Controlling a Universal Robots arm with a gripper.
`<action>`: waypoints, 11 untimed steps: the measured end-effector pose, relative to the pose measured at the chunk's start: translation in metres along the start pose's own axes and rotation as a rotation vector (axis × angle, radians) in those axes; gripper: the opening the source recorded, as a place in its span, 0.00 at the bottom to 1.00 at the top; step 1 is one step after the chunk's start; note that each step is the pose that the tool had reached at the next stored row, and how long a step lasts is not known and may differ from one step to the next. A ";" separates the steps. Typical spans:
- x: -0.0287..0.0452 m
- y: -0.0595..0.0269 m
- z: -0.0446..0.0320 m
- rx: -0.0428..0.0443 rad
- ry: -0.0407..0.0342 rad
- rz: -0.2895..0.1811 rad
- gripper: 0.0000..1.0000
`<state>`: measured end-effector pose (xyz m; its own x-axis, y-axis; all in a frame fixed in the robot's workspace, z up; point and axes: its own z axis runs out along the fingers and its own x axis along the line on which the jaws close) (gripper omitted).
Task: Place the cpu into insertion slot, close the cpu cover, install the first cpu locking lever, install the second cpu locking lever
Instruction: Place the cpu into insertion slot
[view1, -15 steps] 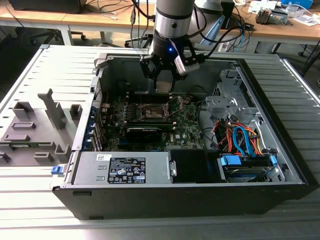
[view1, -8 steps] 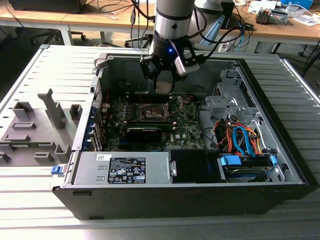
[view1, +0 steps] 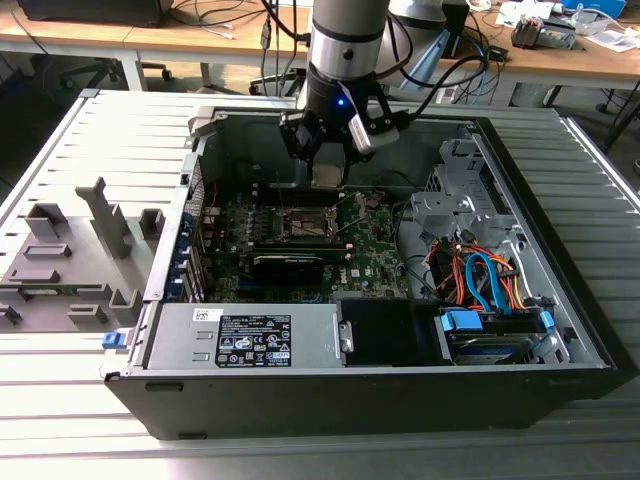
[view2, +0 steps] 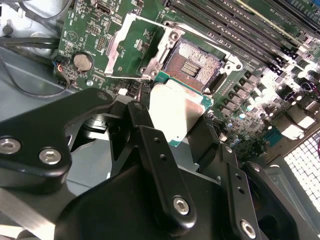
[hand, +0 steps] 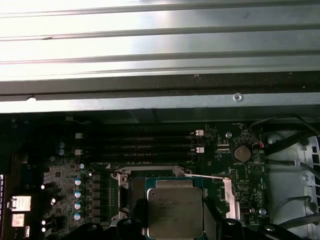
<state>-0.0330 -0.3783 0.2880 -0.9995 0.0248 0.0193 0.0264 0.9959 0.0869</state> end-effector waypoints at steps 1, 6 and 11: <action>0.0000 -0.0001 0.0001 0.0000 0.0000 0.000 0.54; 0.0000 -0.0005 0.0010 0.0000 0.0000 0.000 0.54; 0.0000 -0.0008 0.0022 0.0001 0.0000 0.000 0.54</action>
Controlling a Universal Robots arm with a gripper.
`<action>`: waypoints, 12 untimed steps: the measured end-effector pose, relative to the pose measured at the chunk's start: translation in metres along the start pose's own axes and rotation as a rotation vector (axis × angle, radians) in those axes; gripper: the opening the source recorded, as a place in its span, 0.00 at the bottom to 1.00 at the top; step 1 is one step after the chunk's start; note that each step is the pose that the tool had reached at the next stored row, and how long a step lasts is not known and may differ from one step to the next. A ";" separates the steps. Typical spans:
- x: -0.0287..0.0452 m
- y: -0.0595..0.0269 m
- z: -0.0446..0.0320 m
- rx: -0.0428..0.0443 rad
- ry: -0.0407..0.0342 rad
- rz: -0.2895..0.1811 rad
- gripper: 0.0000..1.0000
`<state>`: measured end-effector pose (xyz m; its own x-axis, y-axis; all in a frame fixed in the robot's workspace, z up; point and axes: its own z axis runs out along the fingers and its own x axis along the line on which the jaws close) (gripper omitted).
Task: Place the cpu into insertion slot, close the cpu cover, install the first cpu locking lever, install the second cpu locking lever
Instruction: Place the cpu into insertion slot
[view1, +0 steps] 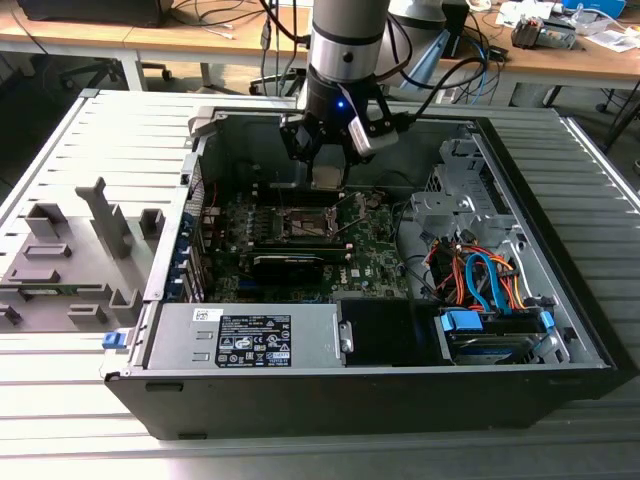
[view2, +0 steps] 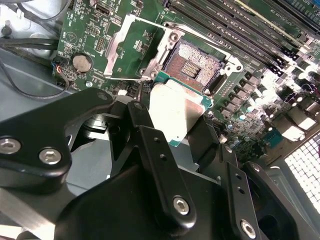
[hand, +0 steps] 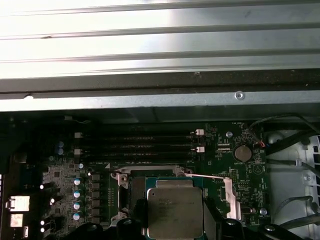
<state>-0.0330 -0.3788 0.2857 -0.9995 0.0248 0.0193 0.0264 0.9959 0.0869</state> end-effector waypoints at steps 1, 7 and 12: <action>0.0000 0.0000 0.0002 0.0000 0.0000 0.000 0.54; -0.0001 -0.0004 0.0016 0.0000 0.0000 0.000 0.54; -0.0001 -0.0006 0.0026 0.0000 0.0000 0.000 0.54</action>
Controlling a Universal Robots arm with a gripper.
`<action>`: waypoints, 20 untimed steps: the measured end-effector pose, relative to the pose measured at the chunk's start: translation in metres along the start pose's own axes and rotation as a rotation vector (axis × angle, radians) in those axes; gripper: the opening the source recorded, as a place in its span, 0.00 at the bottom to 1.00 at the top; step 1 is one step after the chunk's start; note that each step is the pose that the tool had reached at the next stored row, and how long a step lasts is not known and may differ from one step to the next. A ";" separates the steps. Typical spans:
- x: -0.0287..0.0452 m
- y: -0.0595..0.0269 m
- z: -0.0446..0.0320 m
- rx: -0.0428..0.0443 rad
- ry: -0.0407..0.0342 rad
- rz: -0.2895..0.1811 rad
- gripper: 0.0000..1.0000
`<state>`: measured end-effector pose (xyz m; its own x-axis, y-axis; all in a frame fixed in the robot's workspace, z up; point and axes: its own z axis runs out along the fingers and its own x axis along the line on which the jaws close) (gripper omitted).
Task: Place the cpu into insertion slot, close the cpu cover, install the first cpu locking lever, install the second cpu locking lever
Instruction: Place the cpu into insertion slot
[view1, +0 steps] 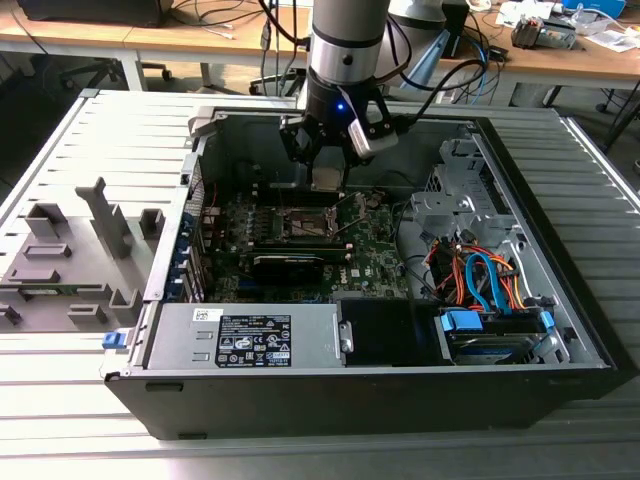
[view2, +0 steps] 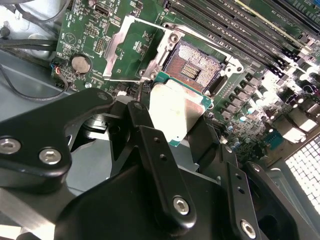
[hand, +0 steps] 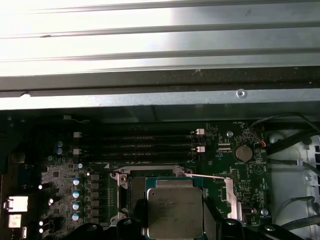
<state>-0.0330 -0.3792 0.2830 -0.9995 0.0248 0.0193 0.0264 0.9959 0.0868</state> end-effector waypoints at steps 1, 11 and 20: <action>0.0000 0.0000 0.0002 0.0000 0.0000 0.000 0.54; 0.0000 -0.0004 0.0020 -0.0001 0.0000 0.000 0.54; -0.0001 -0.0011 0.0035 -0.0001 0.0000 0.000 0.54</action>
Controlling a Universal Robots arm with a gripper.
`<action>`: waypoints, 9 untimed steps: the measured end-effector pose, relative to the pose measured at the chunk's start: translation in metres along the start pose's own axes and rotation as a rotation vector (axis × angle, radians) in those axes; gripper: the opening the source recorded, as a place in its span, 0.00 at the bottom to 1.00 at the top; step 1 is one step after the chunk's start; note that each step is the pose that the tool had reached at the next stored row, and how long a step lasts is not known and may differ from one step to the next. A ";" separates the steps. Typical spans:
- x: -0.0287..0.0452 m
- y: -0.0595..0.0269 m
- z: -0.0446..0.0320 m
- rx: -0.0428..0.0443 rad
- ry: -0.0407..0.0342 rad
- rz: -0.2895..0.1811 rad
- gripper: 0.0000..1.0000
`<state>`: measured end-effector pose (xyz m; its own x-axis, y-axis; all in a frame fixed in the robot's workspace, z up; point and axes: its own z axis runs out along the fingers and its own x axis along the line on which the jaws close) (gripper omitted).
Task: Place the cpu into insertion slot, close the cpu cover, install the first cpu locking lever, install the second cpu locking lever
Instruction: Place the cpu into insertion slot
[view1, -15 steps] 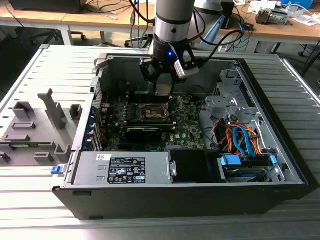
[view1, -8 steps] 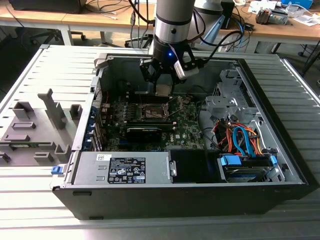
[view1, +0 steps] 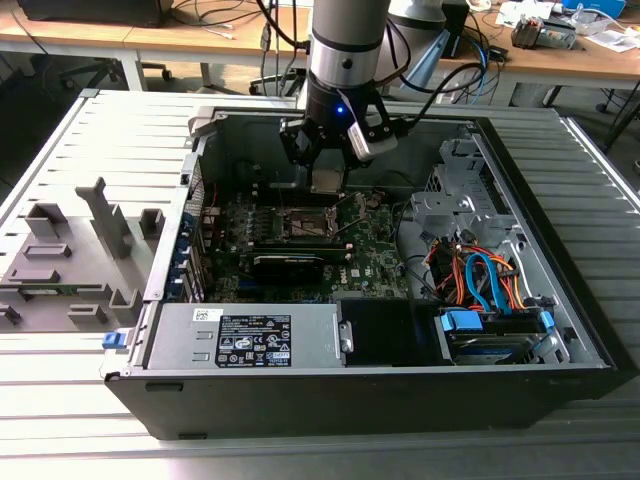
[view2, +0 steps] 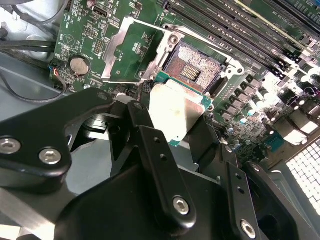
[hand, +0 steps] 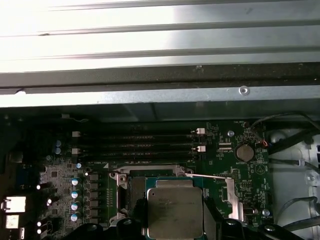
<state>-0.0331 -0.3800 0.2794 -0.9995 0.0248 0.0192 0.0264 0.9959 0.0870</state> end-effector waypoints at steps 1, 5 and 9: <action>0.0000 -0.0001 0.0002 -0.0001 0.0000 0.000 0.54; 0.0001 -0.0010 0.0007 0.0001 0.0000 0.000 0.54; 0.0004 -0.0022 0.0014 0.0000 -0.0001 0.000 0.54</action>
<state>-0.0335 -0.3820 0.2778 -0.9995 0.0248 0.0192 0.0264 0.9959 0.0870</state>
